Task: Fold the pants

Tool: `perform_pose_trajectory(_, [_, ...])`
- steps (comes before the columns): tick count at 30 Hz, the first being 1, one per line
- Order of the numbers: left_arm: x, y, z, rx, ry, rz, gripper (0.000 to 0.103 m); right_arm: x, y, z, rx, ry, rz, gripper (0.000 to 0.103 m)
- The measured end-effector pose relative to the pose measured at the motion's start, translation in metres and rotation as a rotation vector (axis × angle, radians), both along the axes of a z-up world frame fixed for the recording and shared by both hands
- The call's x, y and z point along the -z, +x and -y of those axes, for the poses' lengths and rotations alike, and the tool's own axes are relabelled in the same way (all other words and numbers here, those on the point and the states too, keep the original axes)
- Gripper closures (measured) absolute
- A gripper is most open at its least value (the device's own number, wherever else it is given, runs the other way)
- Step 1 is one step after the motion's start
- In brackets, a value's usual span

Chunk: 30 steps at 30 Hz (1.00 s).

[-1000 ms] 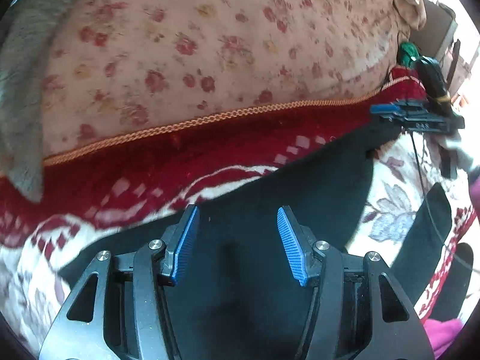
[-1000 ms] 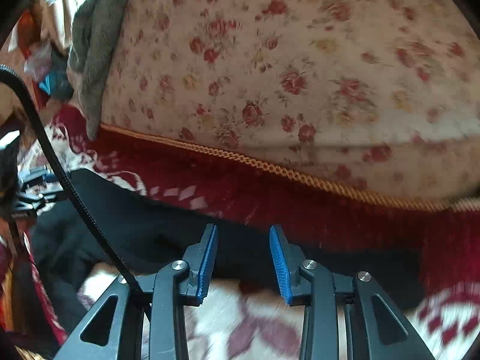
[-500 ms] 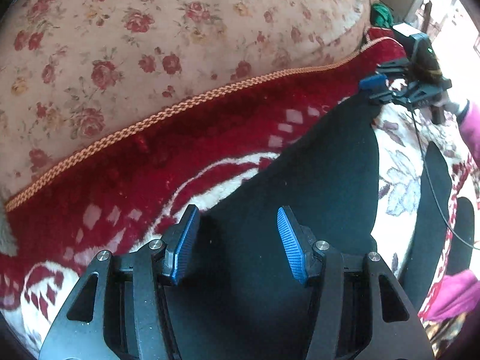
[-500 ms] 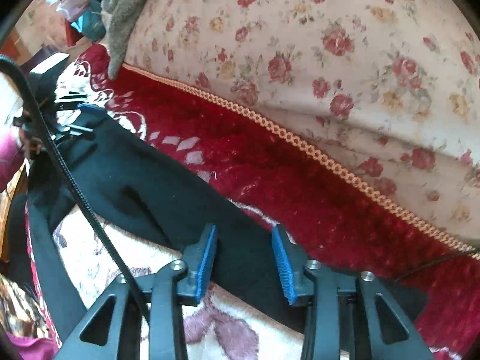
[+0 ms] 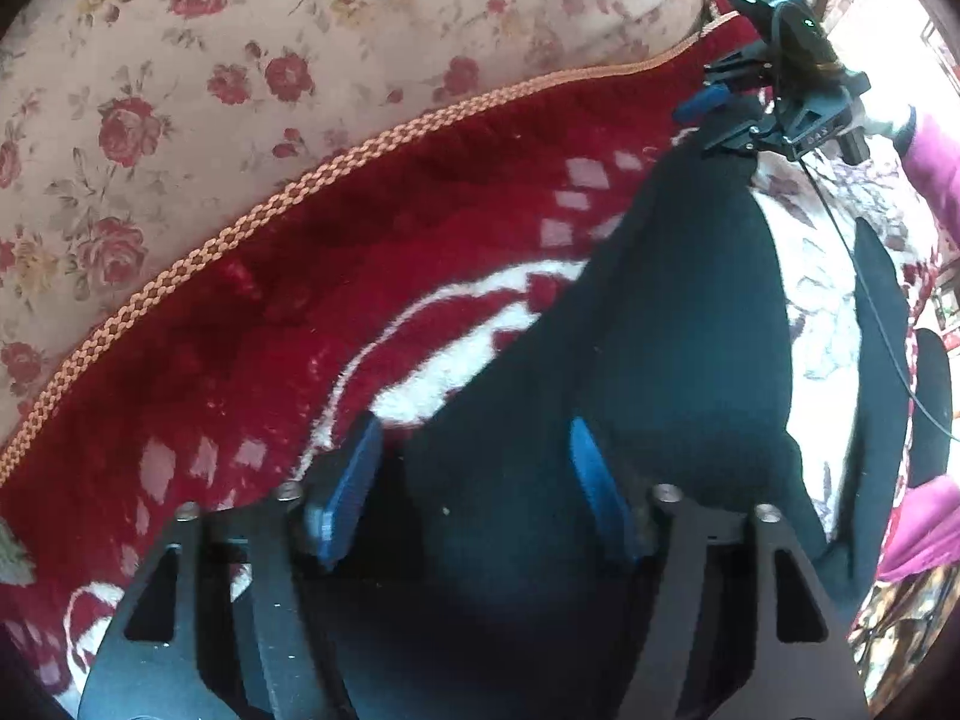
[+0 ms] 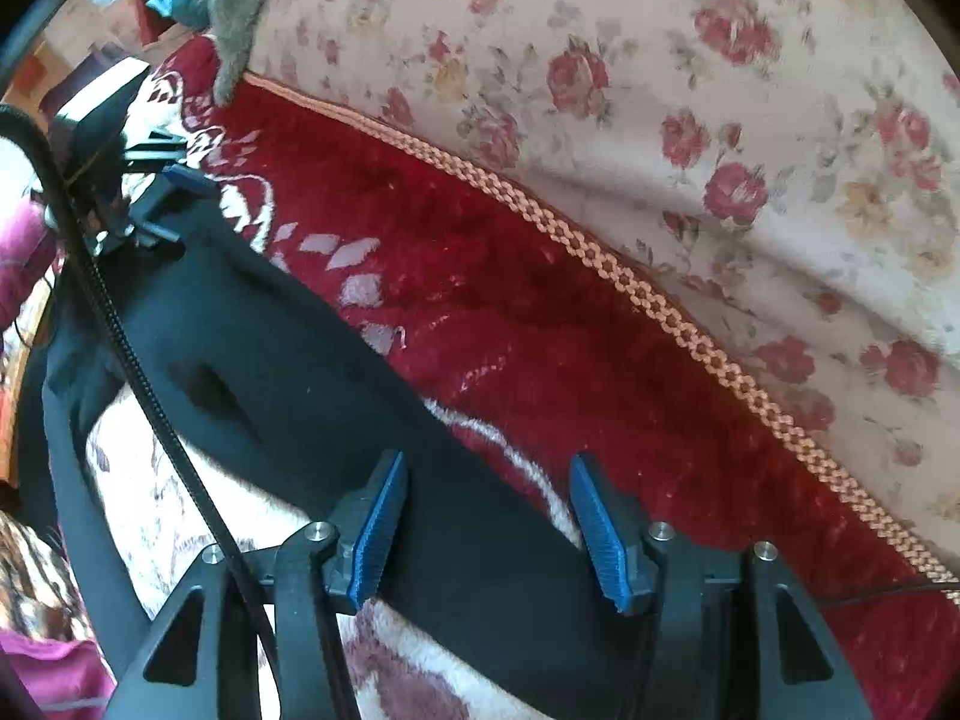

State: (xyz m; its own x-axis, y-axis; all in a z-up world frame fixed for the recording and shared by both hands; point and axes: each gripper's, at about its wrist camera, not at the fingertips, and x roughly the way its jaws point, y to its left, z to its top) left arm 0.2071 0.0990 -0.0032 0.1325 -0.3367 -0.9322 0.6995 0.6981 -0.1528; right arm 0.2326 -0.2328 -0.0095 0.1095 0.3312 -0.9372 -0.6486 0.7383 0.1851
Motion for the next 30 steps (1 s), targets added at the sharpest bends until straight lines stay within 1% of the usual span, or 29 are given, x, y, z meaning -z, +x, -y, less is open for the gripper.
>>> perform_pose_trajectory(2, [-0.001,0.0,0.001,0.022,0.011,0.005,0.034,0.003,-0.002,-0.004,-0.019,-0.008,0.018,0.05])
perform_pose_trajectory(3, [-0.002,-0.001,0.002,0.041,0.026,0.014,0.034,0.001,-0.004,-0.006,-0.038,-0.01,0.03,0.054])
perform_pose_trajectory(4, [-0.002,-0.002,0.007,0.068,0.046,0.03,0.03,0.0,-0.007,-0.008,-0.061,-0.006,0.035,0.062])
perform_pose_trajectory(5, [-0.002,-0.003,0.009,0.083,0.06,0.044,0.025,-0.001,-0.009,-0.011,-0.076,-0.007,0.04,0.065])
perform_pose_trajectory(6, [-0.001,-0.001,0.012,0.09,0.074,0.05,0.023,-0.002,-0.011,-0.013,-0.087,-0.012,0.047,0.069])
perform_pose_trajectory(8, [0.005,0.004,0.015,0.094,0.073,0.015,0.021,-0.001,-0.012,-0.018,-0.103,-0.021,0.059,0.072])
perform_pose_trajectory(10, [0.007,0.009,0.013,0.066,0.051,-0.018,0.021,-0.001,-0.014,-0.02,-0.108,-0.023,0.063,0.078])
perform_pose_trajectory(11, [0.006,0.006,0.013,0.066,0.044,-0.005,0.024,-0.002,-0.016,-0.021,-0.11,-0.023,0.067,0.08])
perform_pose_trajectory(12, [0.004,0.0,0.013,0.075,0.033,0.02,0.028,-0.001,-0.017,-0.025,-0.114,-0.023,0.073,0.084])
perform_pose_trajectory(13, [0.003,-0.006,0.01,0.081,0.016,0.036,0.037,-0.001,-0.019,-0.028,-0.118,-0.028,0.084,0.087])
perform_pose_trajectory(14, [0.002,-0.009,0.009,0.081,-0.002,0.034,0.048,-0.003,-0.023,-0.03,-0.123,-0.04,0.103,0.087])
perform_pose_trajectory(15, [0.0,-0.013,0.009,0.08,-0.01,0.044,0.05,-0.004,-0.027,-0.032,-0.124,-0.052,0.118,0.09])
perform_pose_trajectory(16, [0.0,-0.016,0.009,0.083,-0.009,0.054,0.057,-0.004,-0.027,-0.035,-0.121,-0.058,0.125,0.093])
perform_pose_trajectory(17, [-0.002,-0.02,0.01,0.084,-0.015,0.056,0.069,-0.005,-0.029,-0.037,-0.114,-0.071,0.139,0.094])
perform_pose_trajectory(18, [-0.005,-0.022,0.01,0.083,-0.017,0.056,0.071,-0.006,-0.03,-0.039,-0.112,-0.08,0.15,0.096])
perform_pose_trajectory(20, [-0.009,-0.032,0.012,0.088,0.012,0.106,0.083,-0.011,-0.039,-0.044,-0.109,-0.103,0.183,0.098])
perform_pose_trajectory(23, [-0.013,-0.041,0.013,0.061,0.043,0.155,0.093,-0.024,-0.05,-0.038,-0.08,-0.103,0.223,0.099])
perform_pose_trajectory(26, [-0.022,-0.052,0.011,0.036,0.057,0.212,0.096,-0.039,-0.064,-0.04,-0.06,-0.099,0.269,0.099])
perform_pose_trajectory(30, [-0.045,-0.073,0.002,-0.009,0.037,0.281,0.096,-0.06,-0.09,-0.04,-0.051,-0.105,0.329,0.099])
